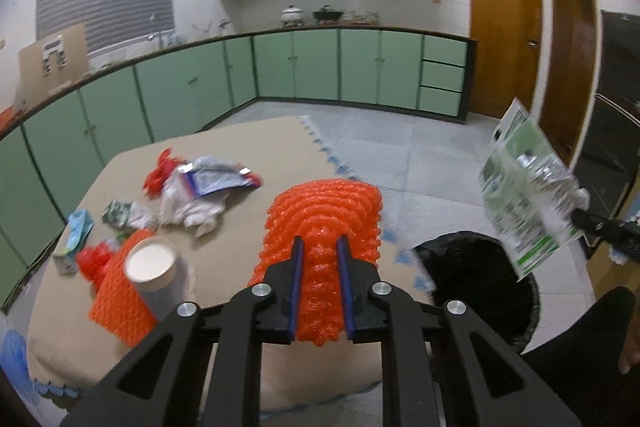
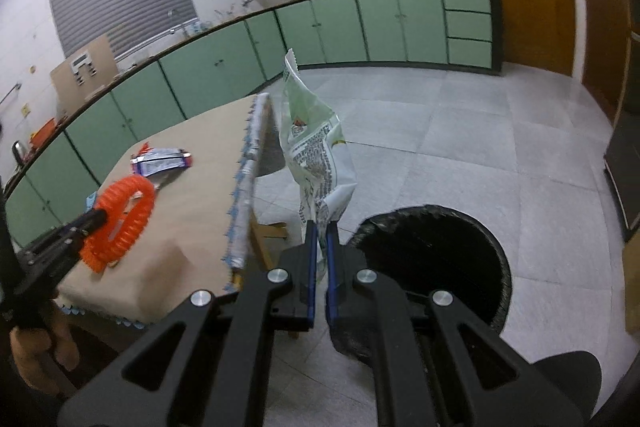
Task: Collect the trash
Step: 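Carry both items over the black bin and open both tools to drop them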
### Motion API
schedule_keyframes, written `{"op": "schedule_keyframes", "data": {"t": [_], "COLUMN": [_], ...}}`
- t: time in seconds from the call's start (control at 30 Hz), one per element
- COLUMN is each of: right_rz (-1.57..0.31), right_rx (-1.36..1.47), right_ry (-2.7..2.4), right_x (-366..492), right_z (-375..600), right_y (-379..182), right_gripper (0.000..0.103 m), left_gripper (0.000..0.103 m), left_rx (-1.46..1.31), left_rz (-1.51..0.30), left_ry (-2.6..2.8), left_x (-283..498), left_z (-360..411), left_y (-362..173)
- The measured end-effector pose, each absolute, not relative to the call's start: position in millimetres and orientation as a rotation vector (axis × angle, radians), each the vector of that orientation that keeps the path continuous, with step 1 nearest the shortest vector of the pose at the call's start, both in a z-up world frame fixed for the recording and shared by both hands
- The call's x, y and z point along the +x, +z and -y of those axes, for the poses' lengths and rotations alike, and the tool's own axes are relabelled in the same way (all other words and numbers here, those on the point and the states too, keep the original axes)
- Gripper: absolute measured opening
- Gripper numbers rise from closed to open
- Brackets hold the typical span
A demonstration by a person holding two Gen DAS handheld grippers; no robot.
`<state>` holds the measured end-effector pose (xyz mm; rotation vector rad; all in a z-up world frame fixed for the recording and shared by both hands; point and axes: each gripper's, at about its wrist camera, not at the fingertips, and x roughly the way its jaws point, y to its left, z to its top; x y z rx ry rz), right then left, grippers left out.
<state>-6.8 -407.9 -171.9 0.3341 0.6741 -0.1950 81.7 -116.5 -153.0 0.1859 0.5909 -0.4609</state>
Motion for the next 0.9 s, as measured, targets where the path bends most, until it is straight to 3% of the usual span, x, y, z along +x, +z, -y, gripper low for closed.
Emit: {"op": "schedule_keyframes", "data": {"t": [0.33,0.7,0.8,0.83,0.9], "right_rz": [-0.785,-0.934,-1.007,-1.023,-1.032], "right_rx": [0.431,0.510,0.559,0.576,0.594], "right_ry": [-0.342,-0.442,-0.461,-0.463,-0.462], "right_x": [-18,19,29,31,34], "right_z": [471,523,537,540,543], "right_y": [-222,-284,-303,-309,-312], "right_gripper": [0.004,0.006,0.013,0.014,0.015], "left_gripper": [0.016,0.018,0.028,0.037,0.038], "left_rx": [0.243,0.342,0.371,0.381,0.413], "left_rz": [-0.628,-0.802,-0.868,-0.895,-0.945], "left_ry": [-0.672,-0.820,-0.825,-0.826,-0.825], "left_x": [79,106,117,123,133], "left_z": [212,331,358,364,378], "left_y": [-156,-232,-261,-271,-297]}}
